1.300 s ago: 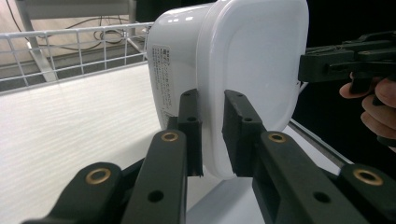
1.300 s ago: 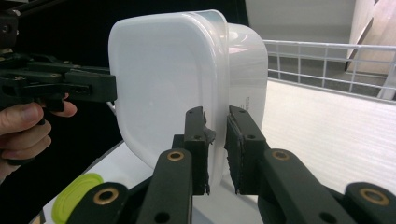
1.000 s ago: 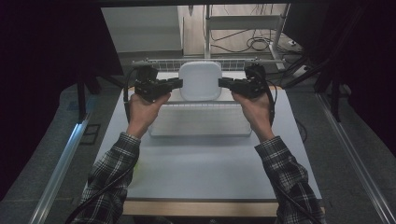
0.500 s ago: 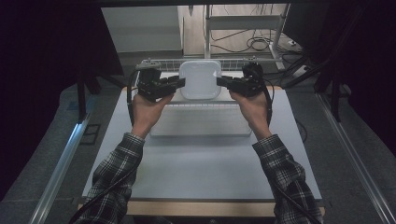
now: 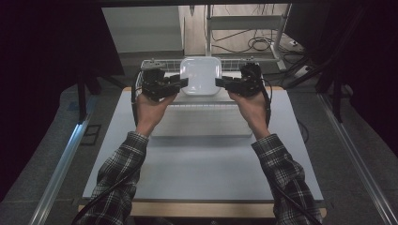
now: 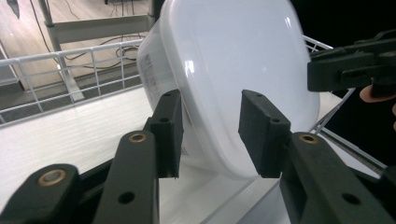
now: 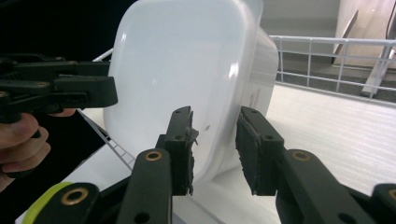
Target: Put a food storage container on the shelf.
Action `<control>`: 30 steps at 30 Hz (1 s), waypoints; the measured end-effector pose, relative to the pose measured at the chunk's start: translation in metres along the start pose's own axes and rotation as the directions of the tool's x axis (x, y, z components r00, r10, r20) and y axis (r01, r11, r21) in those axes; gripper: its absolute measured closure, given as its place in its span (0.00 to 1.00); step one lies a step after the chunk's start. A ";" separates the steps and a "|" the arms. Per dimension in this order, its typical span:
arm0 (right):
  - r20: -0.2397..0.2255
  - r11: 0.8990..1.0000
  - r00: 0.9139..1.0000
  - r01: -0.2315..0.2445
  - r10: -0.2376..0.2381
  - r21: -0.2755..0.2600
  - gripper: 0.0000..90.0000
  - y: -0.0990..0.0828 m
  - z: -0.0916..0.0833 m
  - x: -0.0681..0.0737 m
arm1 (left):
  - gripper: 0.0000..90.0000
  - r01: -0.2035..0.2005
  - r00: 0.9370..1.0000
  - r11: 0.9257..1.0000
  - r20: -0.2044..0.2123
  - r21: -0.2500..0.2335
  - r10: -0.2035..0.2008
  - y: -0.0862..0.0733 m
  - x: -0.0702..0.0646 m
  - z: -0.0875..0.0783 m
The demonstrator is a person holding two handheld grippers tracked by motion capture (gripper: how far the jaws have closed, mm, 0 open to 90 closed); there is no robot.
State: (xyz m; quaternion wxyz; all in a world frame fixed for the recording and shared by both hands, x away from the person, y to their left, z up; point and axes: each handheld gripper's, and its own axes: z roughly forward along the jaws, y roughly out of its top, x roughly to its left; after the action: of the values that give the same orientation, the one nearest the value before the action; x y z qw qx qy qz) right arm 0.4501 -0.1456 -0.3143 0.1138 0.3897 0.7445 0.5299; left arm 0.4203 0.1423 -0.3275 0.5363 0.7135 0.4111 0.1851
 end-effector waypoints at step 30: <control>-0.014 0.999 0.998 -0.054 0.054 -0.006 0.59 0.005 0.005 -0.004 | 0.53 0.013 1.000 1.000 0.018 0.006 -0.013 0.005 0.006 0.004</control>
State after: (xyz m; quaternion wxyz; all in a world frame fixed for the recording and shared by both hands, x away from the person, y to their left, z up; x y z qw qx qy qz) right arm 0.4580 -0.1446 -0.3129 0.0955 0.4058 0.7328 0.5378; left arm 0.4285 0.1437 -0.3250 0.5391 0.7139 0.4117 0.1740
